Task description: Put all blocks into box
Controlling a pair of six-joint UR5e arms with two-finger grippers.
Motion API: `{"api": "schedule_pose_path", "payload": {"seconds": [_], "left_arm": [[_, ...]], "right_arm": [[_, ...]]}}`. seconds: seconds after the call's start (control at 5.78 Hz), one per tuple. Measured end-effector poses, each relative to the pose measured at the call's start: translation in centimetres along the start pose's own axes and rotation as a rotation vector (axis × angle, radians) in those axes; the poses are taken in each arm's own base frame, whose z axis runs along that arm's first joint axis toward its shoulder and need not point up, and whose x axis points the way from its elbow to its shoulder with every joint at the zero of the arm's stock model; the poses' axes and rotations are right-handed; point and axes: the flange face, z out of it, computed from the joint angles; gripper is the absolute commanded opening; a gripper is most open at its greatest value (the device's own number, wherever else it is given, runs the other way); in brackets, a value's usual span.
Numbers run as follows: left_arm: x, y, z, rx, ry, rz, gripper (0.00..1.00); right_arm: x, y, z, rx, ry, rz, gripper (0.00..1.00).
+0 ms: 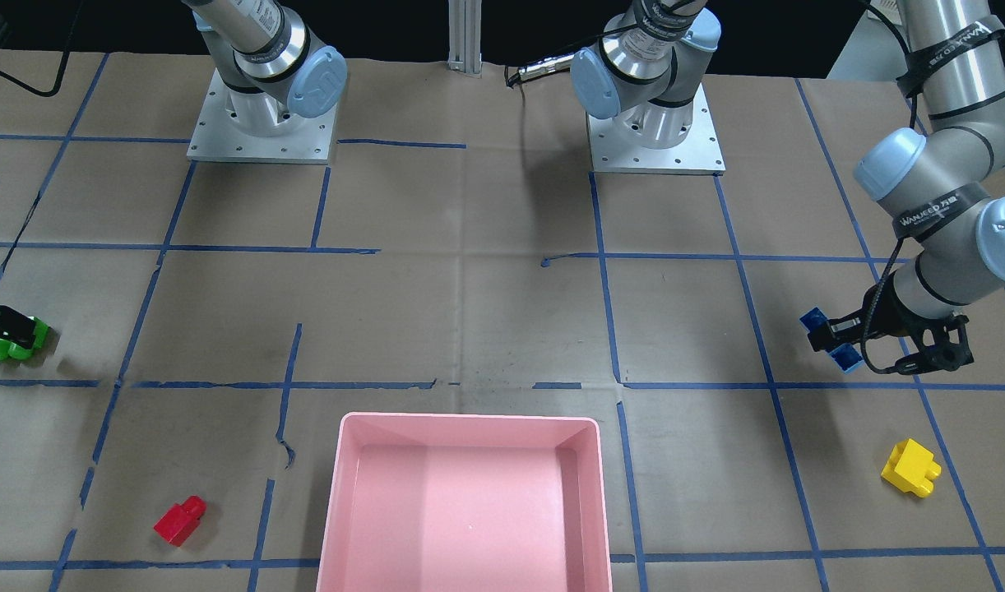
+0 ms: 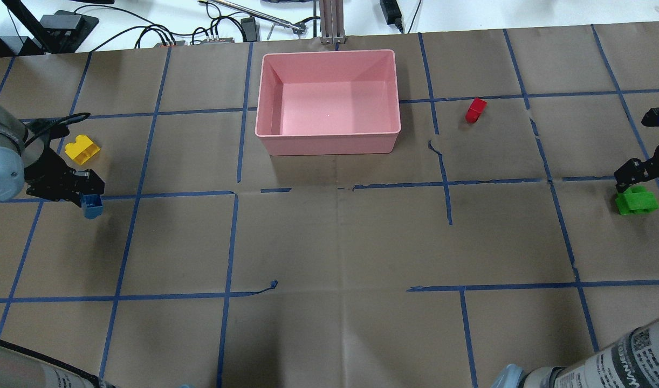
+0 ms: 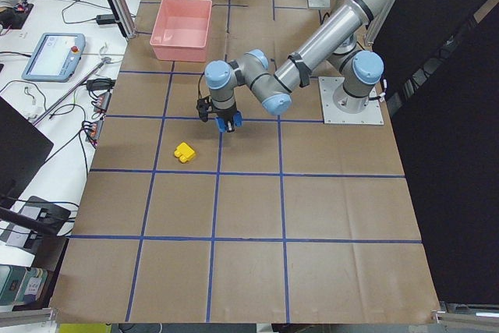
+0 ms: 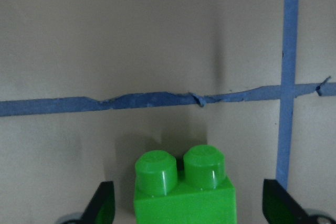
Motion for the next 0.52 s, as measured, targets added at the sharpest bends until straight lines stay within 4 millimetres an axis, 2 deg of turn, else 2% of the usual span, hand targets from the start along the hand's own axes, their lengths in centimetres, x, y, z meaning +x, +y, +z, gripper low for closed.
{"api": "schedule_pose_path", "payload": {"seconds": [0.17, 0.35, 0.52], "left_arm": [[5.3, -0.9, -4.0, 0.023, -0.012, 0.096, 0.00], [11.9, -1.7, -7.7, 0.050, -0.023, 0.208, 0.00], [18.7, -2.5, -10.5, 0.089, -0.013, 0.314, 0.00]], "right_arm": [[-0.1, 0.1, 0.2, -0.005, -0.003, 0.008, 0.99], [-0.1, 0.2, 0.5, -0.019, 0.009, 0.004, 0.99], [0.1, 0.4, 0.9, -0.041, 0.025, 0.000, 0.92]]}}
